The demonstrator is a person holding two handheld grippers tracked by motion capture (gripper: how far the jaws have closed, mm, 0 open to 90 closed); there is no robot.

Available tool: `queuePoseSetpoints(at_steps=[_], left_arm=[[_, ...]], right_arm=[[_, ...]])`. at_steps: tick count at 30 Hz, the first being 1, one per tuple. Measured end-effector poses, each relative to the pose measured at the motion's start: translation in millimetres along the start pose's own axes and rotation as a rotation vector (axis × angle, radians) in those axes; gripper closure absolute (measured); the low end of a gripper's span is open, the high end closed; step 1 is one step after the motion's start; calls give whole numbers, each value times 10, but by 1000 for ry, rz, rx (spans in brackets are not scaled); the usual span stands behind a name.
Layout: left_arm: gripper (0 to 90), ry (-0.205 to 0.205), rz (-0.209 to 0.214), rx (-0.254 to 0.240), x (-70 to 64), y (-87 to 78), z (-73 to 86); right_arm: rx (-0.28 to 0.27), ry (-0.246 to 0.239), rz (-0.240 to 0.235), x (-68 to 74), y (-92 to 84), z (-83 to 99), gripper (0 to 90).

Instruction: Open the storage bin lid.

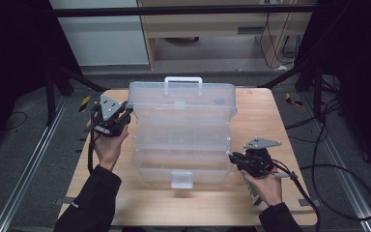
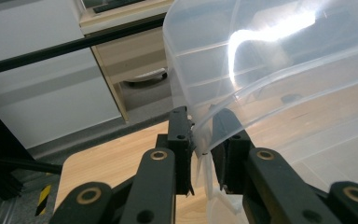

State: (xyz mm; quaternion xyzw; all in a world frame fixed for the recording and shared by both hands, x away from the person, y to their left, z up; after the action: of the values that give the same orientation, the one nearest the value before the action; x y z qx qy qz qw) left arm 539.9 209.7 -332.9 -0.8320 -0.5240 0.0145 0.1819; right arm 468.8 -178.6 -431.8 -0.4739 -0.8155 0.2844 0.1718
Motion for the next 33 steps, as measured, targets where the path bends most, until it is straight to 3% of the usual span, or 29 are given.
queuePoseSetpoints(at_steps=[3, 5, 16, 33], left_arm=[[812, 64, -53, 13, -26, 14, -23], [821, 86, -71, 19, -38, 21, -35], [827, 43, -48, 13, 16, 61, -61], [832, 25, -46, 21, 38, 109, -114]], right_arm=[[0, 0, -2, -1, 3, -2, 769], [-1, 0, -2, -2, 4, -2, 768], [6, 6, -5, -10, 10, -8, 763], [47, 46, 8, -22, 85, -39, 698]])
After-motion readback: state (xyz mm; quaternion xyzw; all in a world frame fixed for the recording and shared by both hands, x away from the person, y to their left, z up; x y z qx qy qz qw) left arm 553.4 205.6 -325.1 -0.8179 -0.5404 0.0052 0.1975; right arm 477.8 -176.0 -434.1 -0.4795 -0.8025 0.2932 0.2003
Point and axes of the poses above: each handheld gripper's, and its own axes: y roughly forward along the jaws, z roughly out of its underside, x roughly to its left, the point moved 3 cm from there along y, roughly forward along the jaws, and after that the axes turned 7 degrees about z, right-handed, at the moved point
